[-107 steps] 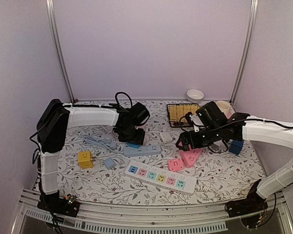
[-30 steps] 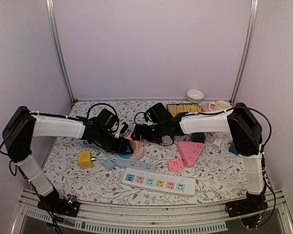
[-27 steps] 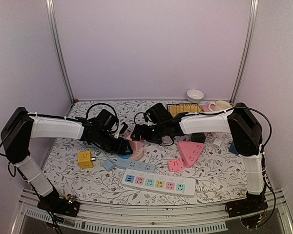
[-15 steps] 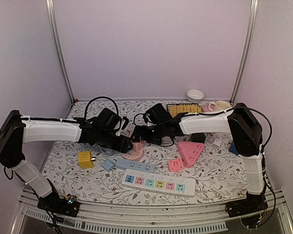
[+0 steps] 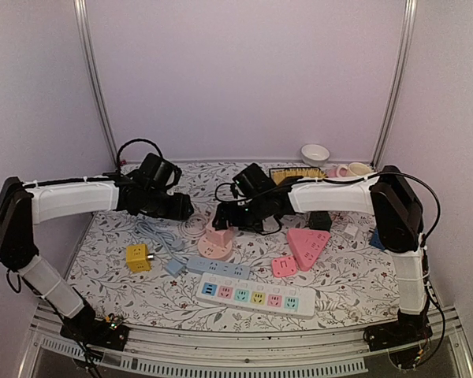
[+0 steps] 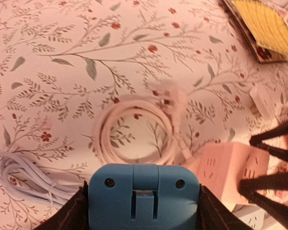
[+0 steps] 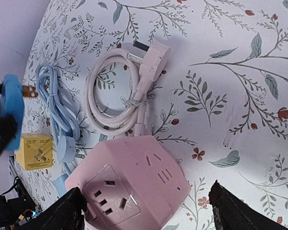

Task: Pull the plug off the socket

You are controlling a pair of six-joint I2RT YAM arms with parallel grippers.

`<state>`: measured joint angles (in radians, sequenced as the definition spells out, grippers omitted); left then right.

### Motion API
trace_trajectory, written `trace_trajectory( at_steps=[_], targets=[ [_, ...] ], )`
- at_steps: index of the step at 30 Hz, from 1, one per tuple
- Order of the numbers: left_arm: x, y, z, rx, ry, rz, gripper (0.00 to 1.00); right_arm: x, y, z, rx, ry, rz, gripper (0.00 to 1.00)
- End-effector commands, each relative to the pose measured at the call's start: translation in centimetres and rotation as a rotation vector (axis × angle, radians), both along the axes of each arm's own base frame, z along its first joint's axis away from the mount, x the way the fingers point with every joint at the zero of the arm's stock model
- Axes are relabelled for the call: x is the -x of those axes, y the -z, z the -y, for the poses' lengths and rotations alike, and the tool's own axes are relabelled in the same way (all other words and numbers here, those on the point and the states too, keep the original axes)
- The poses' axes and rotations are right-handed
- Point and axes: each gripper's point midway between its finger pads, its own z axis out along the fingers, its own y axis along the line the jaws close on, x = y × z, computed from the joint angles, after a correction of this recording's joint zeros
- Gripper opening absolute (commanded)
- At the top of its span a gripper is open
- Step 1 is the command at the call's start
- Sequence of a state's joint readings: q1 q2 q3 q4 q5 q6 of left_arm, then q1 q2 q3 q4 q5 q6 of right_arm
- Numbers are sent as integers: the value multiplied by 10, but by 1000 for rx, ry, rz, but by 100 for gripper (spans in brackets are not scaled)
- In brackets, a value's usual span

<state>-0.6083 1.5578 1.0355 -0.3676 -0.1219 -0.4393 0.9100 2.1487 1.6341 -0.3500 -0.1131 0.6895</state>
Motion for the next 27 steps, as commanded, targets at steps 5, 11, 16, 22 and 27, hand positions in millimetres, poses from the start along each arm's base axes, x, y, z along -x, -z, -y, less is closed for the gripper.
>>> trace_trajectory(
  at_steps=[5,11,16,22,27],
  targets=[
    [-61,7,-45,54,-201,-85,57,12,24,26,209,-36,-34,91],
    [-95,35,-74,22,-286,-136,58,5,-2,24,196,-40,18,91],
    [-110,54,-90,-19,-311,-166,59,3,-17,26,196,-40,48,91],
    [-108,84,-96,-68,-307,-216,64,4,-21,29,212,-48,57,91],
    [-103,94,-97,-73,-303,-232,68,3,-23,26,204,-51,59,91]
  ],
)
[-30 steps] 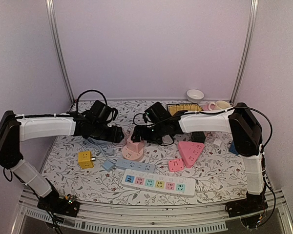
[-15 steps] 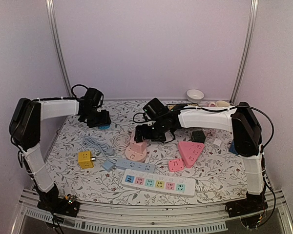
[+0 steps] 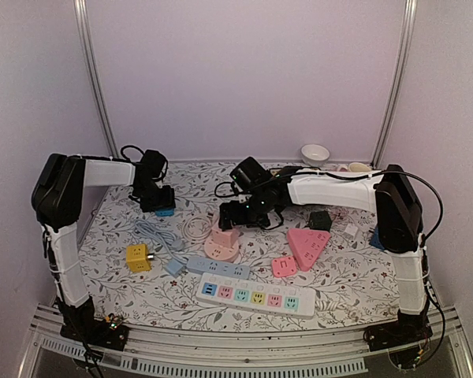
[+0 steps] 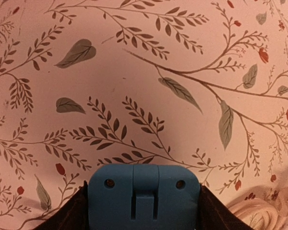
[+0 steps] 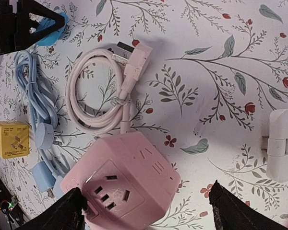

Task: Pull the plug off the socket

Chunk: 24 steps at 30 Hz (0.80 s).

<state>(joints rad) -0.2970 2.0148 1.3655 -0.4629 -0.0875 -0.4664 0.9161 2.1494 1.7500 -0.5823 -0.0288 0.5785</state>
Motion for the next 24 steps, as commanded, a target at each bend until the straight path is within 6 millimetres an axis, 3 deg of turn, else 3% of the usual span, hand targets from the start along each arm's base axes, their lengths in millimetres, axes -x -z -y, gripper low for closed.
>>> trace_trajectory(
  at_steps=[1,9,15,17,24],
  targets=[
    [4,9,-3,-13,13,-17,69,1,-13,6,35,-10,21,92],
    [7,4,-4,-16,24,-6,81,0,-17,2,29,-21,30,91],
    [7,-5,-3,-13,29,10,84,0,-20,0,26,-24,36,92],
    [5,-24,-3,0,29,48,84,1,-22,-2,24,-30,42,92],
    [11,-50,-2,22,36,87,84,7,-22,-14,34,-68,67,92]
  ],
)
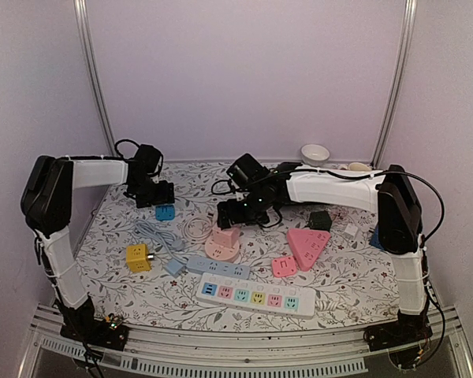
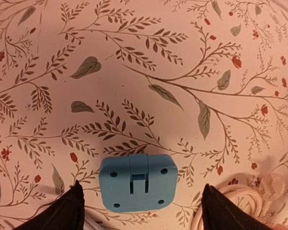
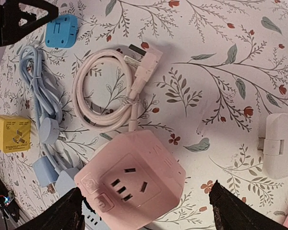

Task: Pull the plug off the socket

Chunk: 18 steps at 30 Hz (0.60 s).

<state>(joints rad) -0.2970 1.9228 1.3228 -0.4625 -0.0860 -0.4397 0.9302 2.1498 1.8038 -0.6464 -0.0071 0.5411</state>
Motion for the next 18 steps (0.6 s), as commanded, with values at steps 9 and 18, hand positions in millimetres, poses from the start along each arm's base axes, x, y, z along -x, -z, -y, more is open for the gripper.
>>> trace_trajectory(
  at_steps=[9,18],
  targets=[
    [26,-54,6,90,42,80,84,2,-4,-23,95,-106,125,92],
    [57,-60,7,136,59,76,84,-7,5,-26,150,-336,214,94]
  ],
)
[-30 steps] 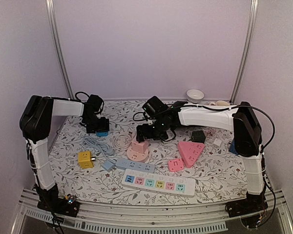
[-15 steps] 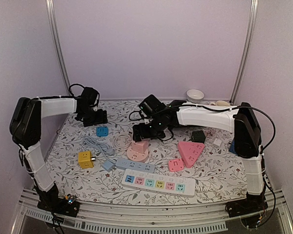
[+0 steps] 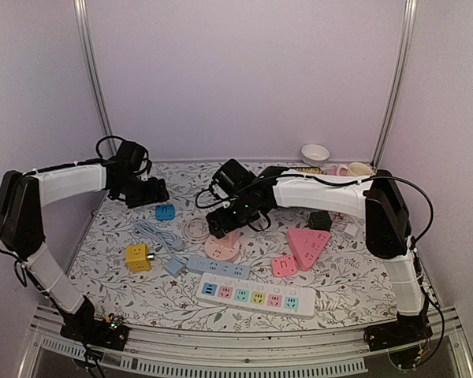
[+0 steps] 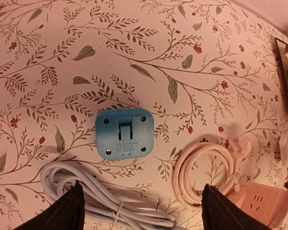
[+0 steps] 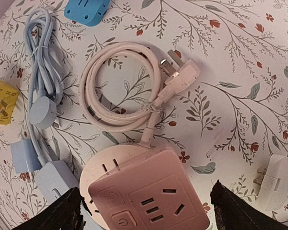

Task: Pull the plug off the socket

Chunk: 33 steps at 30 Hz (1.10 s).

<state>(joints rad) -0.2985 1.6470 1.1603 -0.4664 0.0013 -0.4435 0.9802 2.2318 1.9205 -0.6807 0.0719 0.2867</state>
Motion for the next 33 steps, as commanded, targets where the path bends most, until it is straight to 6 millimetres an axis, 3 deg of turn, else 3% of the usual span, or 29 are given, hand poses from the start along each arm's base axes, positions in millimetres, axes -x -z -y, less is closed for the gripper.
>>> trace_trajectory(
  at_steps=[1,10,15,20,24,33],
  targets=[
    [18,-3,4,34,16,-10,84,-9,3,-2,25,-126,39,94],
    [44,4,17,73,66,-36,84,3,24,-12,2,-251,-24,91],
    [56,10,27,77,103,-51,83,3,28,-12,5,-244,-33,84],
    [66,14,43,96,151,-59,83,-1,24,-9,10,-205,-26,65],
    [73,22,58,105,190,-79,83,-9,17,-3,25,-144,-6,56],
    [78,40,92,112,277,-115,83,-29,-4,20,63,86,48,48]
  ],
)
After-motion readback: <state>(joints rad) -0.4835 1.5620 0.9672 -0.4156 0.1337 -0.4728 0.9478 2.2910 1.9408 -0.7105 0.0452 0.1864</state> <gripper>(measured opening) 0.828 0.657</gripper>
